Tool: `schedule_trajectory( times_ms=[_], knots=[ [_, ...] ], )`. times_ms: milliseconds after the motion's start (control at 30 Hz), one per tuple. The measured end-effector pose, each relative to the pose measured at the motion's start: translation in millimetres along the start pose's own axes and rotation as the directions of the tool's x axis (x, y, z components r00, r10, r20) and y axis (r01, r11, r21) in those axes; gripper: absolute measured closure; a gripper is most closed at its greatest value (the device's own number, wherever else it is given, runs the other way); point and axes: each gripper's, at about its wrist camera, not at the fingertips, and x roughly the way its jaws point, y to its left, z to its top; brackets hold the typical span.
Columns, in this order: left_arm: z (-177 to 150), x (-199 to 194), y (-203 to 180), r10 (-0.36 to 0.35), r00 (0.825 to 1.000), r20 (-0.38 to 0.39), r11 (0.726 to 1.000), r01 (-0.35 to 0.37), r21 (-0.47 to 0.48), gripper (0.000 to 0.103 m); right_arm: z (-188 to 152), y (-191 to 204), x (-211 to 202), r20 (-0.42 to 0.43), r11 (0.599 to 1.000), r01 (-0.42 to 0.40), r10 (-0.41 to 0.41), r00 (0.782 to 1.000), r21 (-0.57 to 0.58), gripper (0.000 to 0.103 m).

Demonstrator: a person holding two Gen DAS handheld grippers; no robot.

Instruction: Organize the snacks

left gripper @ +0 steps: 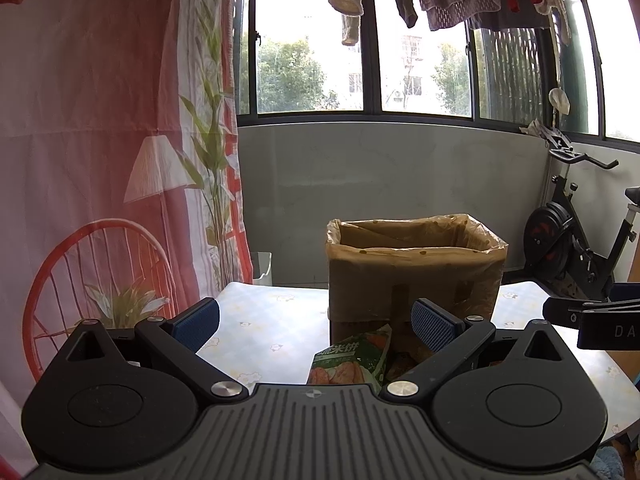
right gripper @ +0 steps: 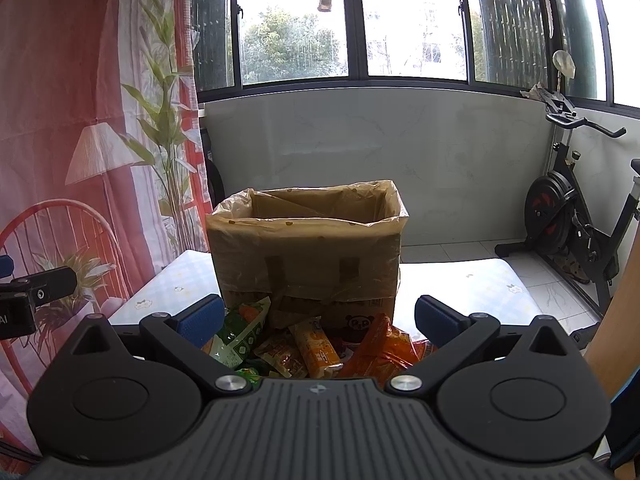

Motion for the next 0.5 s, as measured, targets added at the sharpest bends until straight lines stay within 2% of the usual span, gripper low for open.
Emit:
schedule_trajectory(
  times_ms=[500],
  knots=[
    [0.5, -2.5, -1.4, -0.001, 1.0, 0.011, 1.0, 0.001, 0.0, 0.0, -1.0, -1.2, -4.9, 0.005, 1.0, 0.003, -0.003, 1.0, -0.003, 0.0]
  ],
)
